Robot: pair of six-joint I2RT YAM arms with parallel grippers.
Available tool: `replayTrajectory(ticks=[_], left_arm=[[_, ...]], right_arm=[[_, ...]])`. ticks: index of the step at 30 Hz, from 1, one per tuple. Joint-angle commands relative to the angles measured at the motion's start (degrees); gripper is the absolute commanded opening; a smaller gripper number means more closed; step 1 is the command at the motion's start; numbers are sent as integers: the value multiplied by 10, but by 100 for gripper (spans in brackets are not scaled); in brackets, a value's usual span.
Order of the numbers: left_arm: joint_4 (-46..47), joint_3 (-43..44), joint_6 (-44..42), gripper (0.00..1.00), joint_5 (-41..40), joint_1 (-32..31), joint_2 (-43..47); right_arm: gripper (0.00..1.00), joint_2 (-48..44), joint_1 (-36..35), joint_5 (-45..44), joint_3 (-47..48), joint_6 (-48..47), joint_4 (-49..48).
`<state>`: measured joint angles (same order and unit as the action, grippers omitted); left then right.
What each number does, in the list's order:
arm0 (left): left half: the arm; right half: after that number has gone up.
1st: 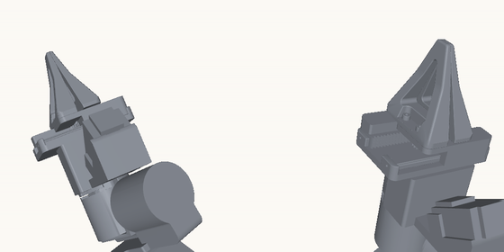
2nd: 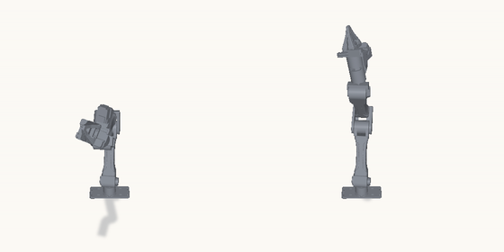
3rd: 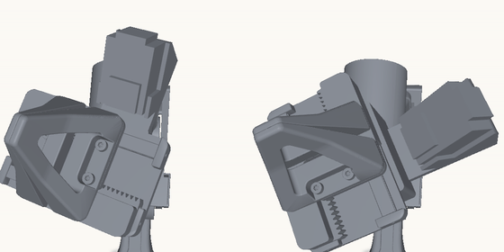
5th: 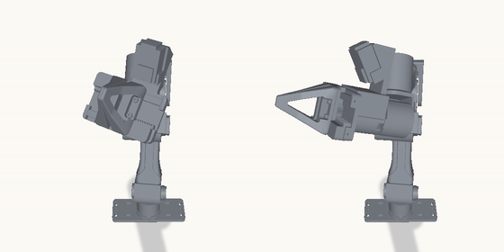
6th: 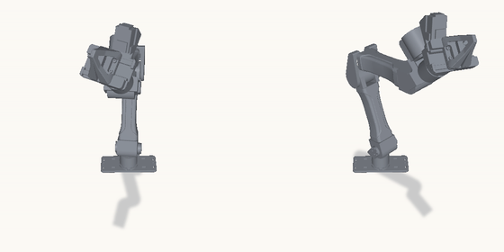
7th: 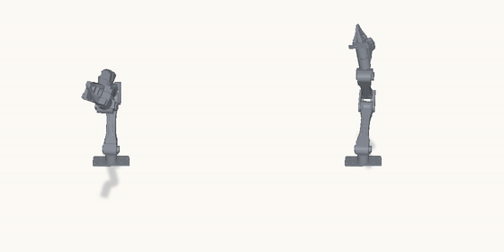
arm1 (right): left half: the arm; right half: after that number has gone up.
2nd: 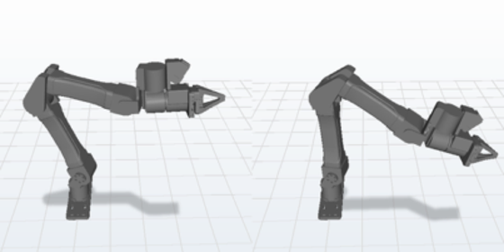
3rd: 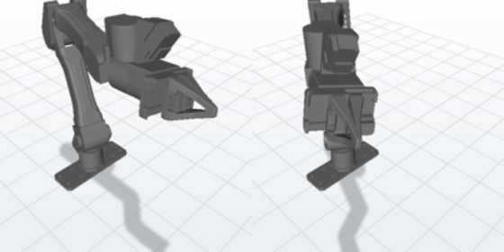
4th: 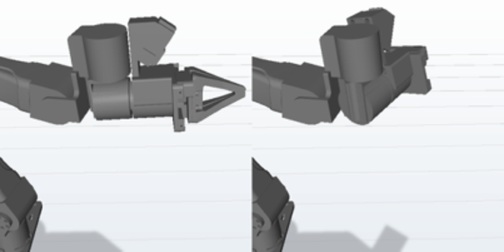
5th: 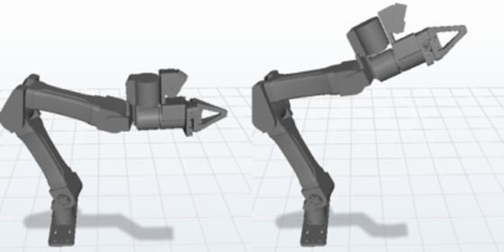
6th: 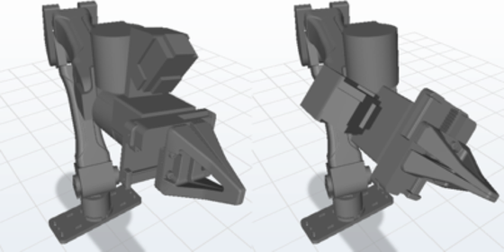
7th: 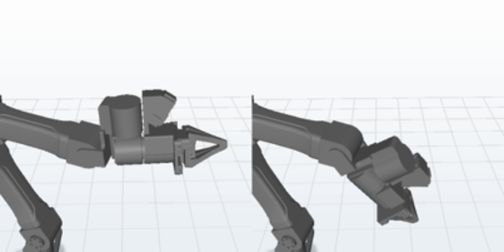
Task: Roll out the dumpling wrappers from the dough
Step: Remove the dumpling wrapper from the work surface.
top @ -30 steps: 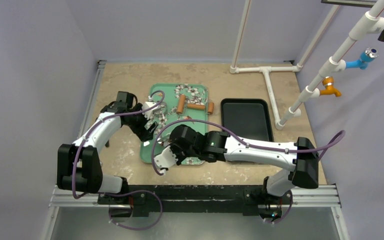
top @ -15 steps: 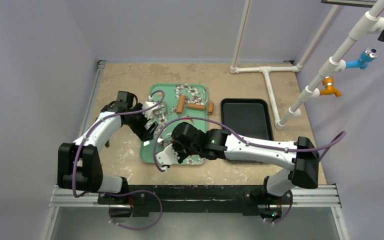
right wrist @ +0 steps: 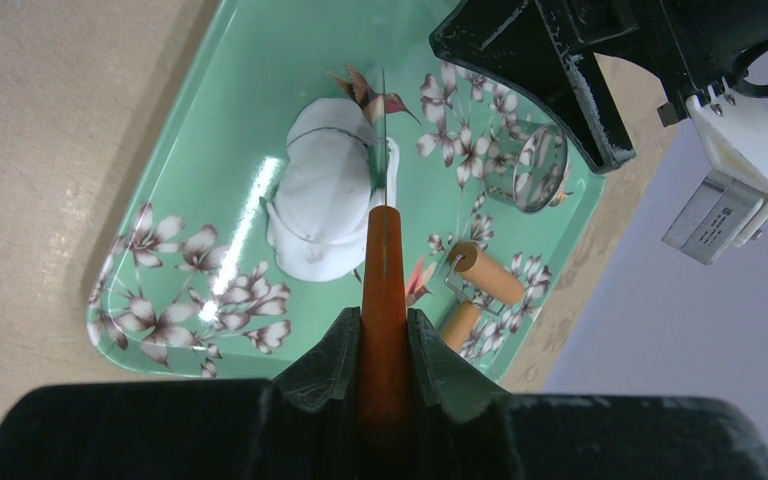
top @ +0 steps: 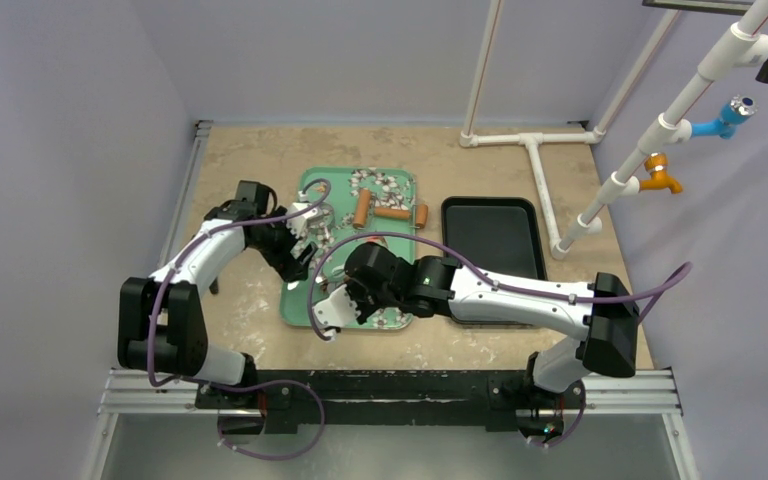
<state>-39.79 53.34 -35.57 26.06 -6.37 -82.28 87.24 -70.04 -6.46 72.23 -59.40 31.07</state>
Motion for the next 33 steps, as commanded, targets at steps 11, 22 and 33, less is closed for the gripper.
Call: replayTrajectory(ticks=[11, 22, 33], left_arm=[[-5, 24, 6, 100, -1, 10, -17], [-7, 25, 8, 100, -25, 10, -25], [-7, 26, 5, 100, -24, 10, -25]], right_arm=[[0, -40, 16, -59, -24, 16, 22], [0, -60, 17, -90, -48, 26, 22], [0, -31, 26, -139, -38, 26, 3]])
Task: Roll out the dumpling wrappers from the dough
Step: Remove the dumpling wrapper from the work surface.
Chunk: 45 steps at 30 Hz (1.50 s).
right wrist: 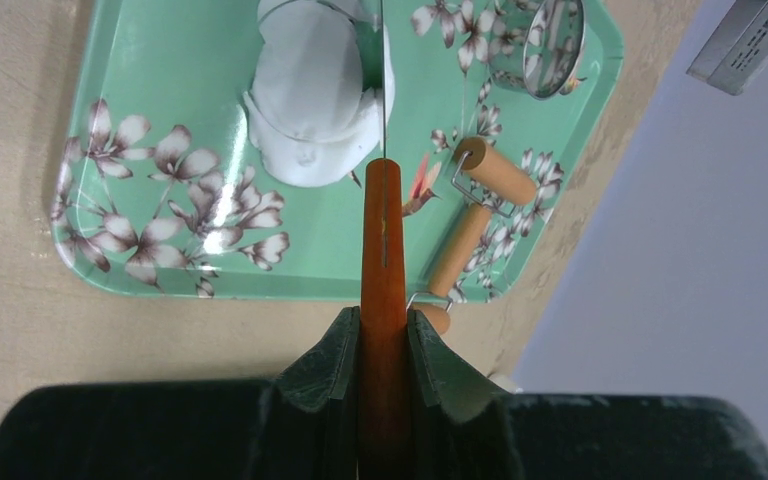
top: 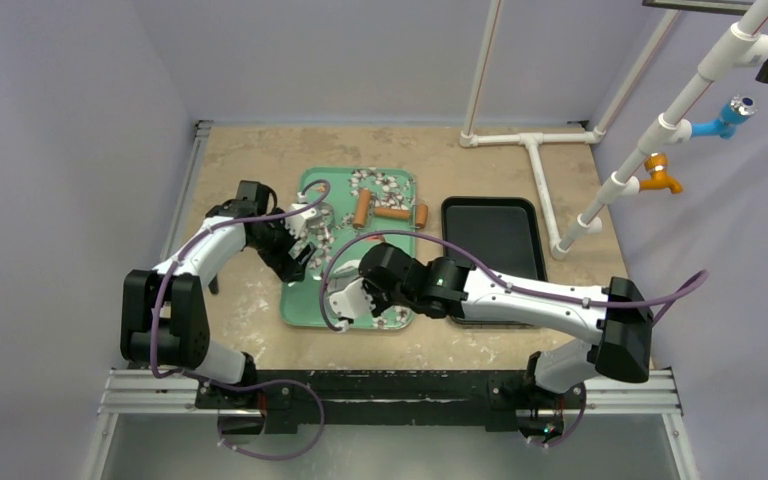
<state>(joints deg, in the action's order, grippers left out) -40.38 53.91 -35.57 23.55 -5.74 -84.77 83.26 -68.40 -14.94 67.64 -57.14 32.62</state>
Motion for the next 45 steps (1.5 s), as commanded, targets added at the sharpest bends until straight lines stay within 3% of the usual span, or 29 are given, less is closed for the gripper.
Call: replayTrajectory(ticks=[1, 21, 45], left_arm=[[-1, 19, 5, 100, 1, 4, 0], [-1, 20, 6, 100, 2, 4, 2], [-7, 22, 5, 100, 11, 4, 4]], right_arm=[[0, 12, 10, -53, 7, 3, -18], [0, 32, 16, -24, -9, -6, -88], [0, -57, 26, -38, -93, 66, -18]])
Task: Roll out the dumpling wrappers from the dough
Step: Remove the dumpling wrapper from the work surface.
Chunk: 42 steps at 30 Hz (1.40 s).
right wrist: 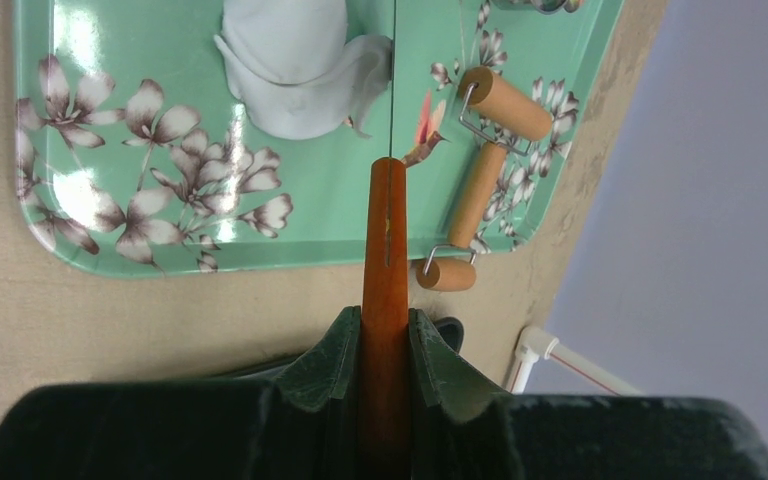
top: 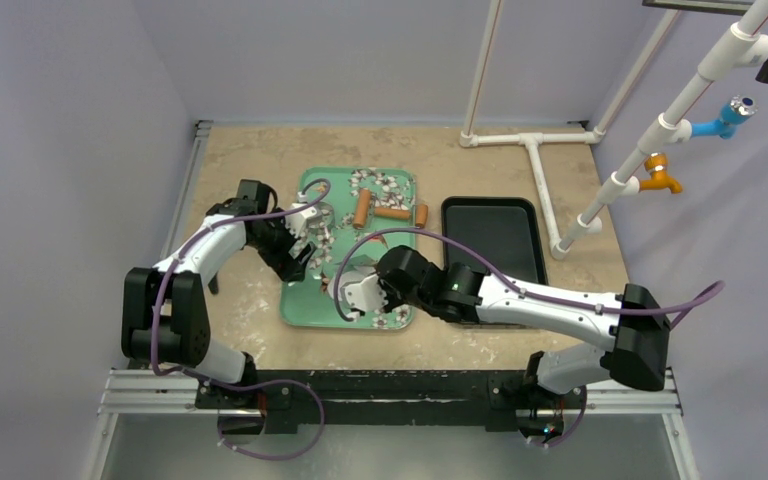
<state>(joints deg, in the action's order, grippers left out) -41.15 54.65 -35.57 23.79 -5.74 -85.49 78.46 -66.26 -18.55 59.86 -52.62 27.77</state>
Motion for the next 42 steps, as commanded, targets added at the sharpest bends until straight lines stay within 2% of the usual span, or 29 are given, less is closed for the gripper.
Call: replayTrajectory(ticks=[1, 16, 25, 32, 37, 38, 39, 42], left_arm=[[1, 14, 5, 100, 9, 4, 13], [0, 12, 2, 100, 13, 4, 16], [-2, 12, 2, 100, 14, 4, 15], [9, 11, 4, 100, -37, 4, -2], [11, 12, 5, 100, -37, 4, -2], [10, 12, 5, 100, -36, 4, -3], [10, 12, 5, 100, -36, 4, -4], [8, 12, 4, 100, -27, 4, -3]], right_arm=[[0, -10, 5, -5, -17, 21, 33], [0, -42, 6, -57, -34, 45, 91], [0, -47, 15, -53, 11, 77, 57], [0, -43, 31, -79, 25, 81, 53], [0, -62, 45, -61, 9, 88, 13], [0, -98, 46, -57, 31, 92, 6], [0, -69, 47, -52, 39, 97, 2], [0, -70, 46, -16, 57, 108, 12]])
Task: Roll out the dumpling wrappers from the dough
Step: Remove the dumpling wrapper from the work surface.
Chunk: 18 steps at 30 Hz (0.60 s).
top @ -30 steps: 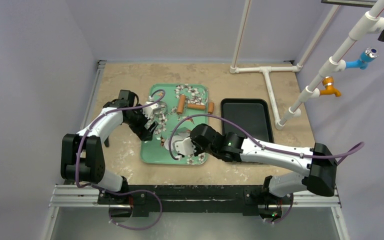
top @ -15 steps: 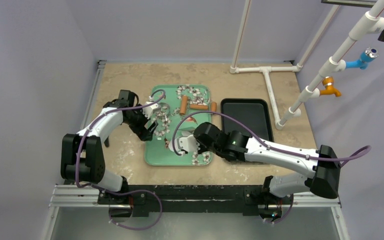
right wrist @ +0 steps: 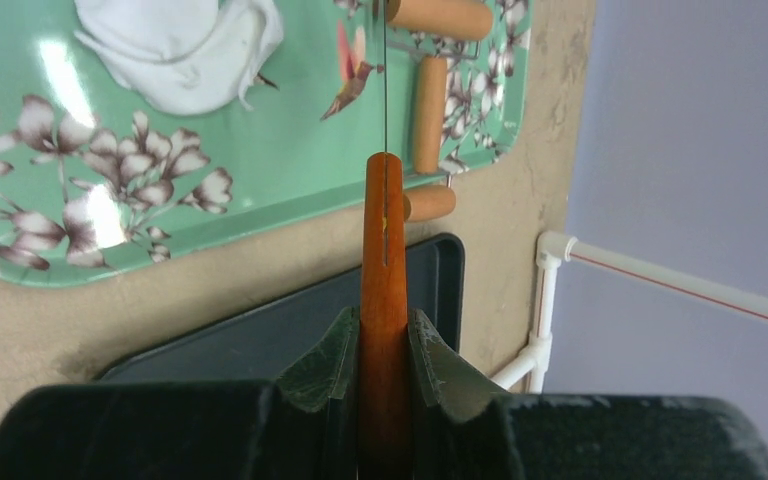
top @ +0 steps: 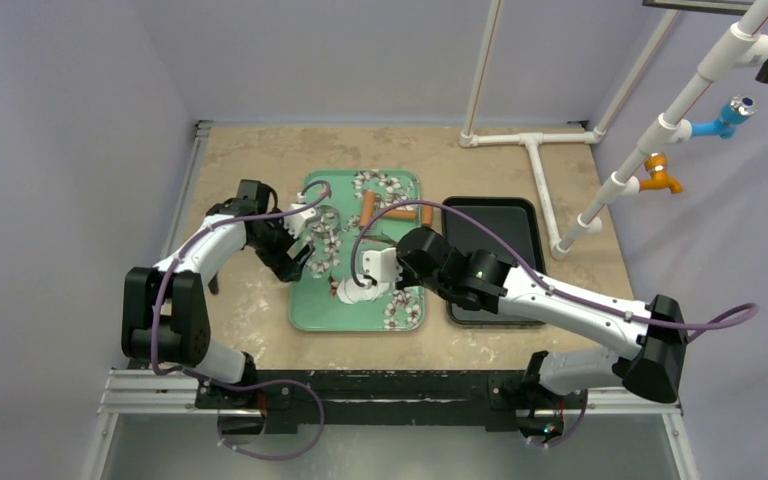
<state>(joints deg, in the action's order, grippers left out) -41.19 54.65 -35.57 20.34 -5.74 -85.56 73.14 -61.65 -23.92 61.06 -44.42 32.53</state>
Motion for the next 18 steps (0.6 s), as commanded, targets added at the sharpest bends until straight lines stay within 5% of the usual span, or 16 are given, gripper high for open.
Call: replayTrajectory(ticks=[1, 18], left_arm=[[8, 14, 5, 100, 7, 4, -2], [10, 13, 9, 100, -9, 12, 2]], right_arm=[[0, -20, 0, 48, 49, 31, -35], [0, 5, 0, 187, 48, -6, -20]])
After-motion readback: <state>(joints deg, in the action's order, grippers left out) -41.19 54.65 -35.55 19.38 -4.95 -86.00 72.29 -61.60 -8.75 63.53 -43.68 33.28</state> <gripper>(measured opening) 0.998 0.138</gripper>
